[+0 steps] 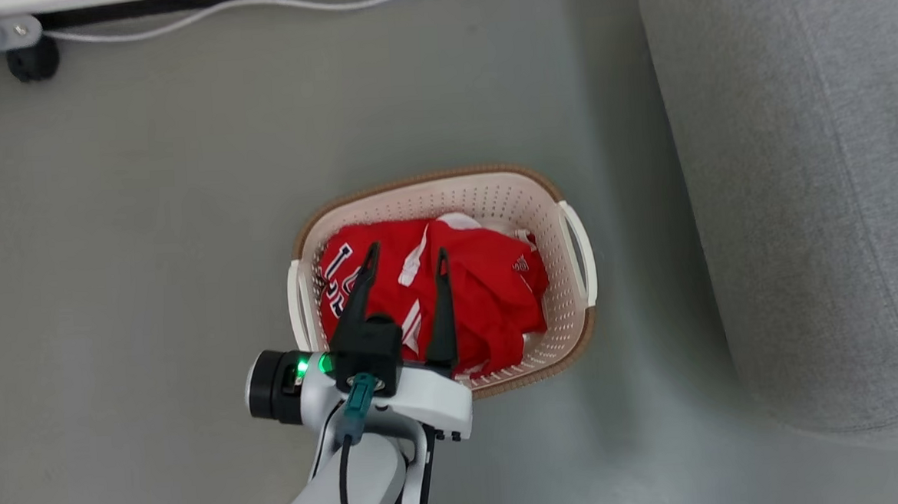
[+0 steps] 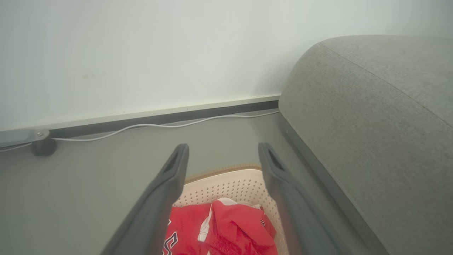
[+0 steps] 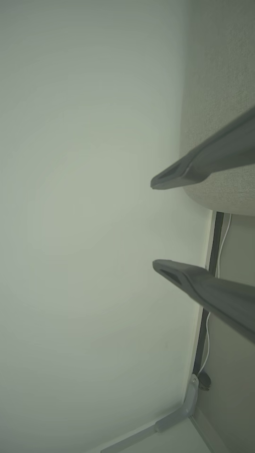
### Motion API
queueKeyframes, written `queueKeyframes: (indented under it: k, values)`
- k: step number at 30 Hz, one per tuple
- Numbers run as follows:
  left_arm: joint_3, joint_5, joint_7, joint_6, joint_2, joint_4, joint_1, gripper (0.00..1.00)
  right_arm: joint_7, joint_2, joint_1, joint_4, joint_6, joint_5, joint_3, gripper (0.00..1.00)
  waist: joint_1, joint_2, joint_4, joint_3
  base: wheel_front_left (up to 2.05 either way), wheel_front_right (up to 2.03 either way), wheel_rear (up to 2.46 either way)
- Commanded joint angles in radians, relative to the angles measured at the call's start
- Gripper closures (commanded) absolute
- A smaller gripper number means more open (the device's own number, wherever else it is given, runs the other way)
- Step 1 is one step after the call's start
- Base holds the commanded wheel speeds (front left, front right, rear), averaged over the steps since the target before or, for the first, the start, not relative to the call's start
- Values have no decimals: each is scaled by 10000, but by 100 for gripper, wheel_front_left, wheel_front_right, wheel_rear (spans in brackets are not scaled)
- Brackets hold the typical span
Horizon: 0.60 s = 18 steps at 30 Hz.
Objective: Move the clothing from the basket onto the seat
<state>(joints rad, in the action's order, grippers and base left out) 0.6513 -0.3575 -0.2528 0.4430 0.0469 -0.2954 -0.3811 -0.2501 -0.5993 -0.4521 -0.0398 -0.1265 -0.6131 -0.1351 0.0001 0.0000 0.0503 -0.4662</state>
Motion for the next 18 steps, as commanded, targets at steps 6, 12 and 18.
queueKeyframes:
  k: [6,12,18]
  values:
    - [766,-737,-90,500,34,-61,-1352,0,-116,-796,-266,1111,-42,-342,401,0,0,0,158,-2283,0,0,0]
    - [1602,-1541,-90,596,34,-793,-2804,0,-116,-1107,-573,1903,-42,-548,879,0,0,0,346,-3718,0,0,0]
    - [1997,-2321,-90,456,34,-2013,-4236,0,-116,-1047,-1024,2545,-42,-585,947,0,0,0,775,-4877,0,0,0]
